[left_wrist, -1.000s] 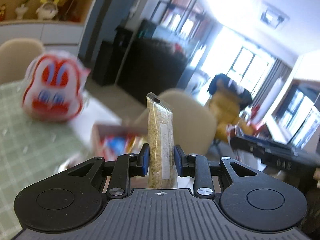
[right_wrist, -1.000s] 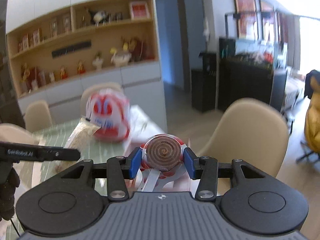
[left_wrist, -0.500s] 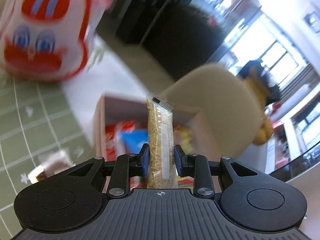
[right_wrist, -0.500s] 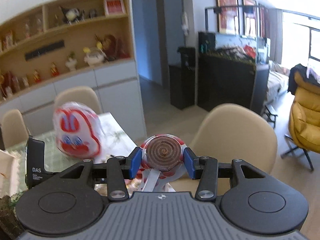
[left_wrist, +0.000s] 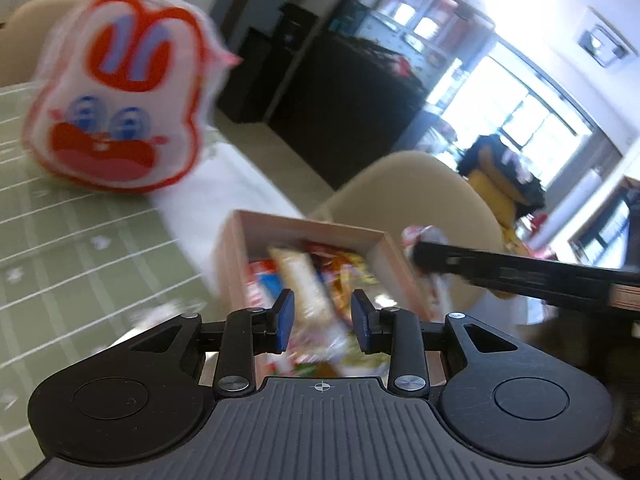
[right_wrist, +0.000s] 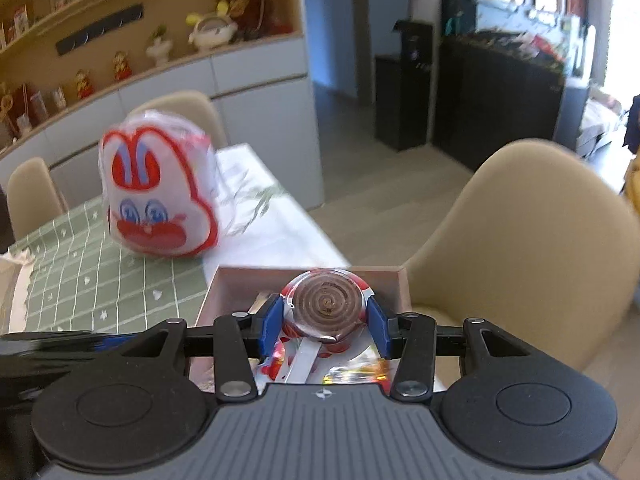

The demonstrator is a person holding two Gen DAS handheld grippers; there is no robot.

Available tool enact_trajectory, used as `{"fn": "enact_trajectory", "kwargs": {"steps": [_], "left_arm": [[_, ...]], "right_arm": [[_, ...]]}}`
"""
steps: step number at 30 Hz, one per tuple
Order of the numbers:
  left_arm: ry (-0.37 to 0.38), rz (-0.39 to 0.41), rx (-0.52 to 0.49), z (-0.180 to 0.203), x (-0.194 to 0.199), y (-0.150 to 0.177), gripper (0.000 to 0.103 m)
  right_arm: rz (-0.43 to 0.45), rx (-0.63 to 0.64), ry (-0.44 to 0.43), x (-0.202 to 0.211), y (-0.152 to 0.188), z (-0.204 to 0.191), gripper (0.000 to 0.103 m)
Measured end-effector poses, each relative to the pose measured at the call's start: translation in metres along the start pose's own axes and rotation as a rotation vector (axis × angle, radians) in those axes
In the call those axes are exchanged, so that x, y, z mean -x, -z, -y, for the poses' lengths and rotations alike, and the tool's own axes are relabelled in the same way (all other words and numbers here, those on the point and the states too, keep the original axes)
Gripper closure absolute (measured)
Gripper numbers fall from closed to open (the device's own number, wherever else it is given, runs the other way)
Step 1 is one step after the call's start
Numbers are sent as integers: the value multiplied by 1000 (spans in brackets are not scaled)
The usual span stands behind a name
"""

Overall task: Organize snacks
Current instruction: 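Carry the lollipop and rice-stick pack over the pink box with both tools, then open both tools to drop the lollipop and rice-stick pack into the box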

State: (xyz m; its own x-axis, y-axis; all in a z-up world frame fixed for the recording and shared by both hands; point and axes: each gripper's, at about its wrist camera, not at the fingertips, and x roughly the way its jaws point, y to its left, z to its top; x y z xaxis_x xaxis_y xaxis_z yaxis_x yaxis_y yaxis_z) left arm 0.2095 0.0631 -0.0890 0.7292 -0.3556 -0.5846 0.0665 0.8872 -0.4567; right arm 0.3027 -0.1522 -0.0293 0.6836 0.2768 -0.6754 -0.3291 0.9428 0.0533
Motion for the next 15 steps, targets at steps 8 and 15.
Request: {"fn": "enact_trajectory", "kwargs": {"steps": [8, 15], "left_arm": [[-213, -4, 138, -55, 29, 30, 68], [-327, -67, 177, -78, 22, 40, 69]], "right_arm": [[-166, -26, -1, -69, 29, -1, 57], [-114, 63, 3, -38, 34, -11, 43]]}}
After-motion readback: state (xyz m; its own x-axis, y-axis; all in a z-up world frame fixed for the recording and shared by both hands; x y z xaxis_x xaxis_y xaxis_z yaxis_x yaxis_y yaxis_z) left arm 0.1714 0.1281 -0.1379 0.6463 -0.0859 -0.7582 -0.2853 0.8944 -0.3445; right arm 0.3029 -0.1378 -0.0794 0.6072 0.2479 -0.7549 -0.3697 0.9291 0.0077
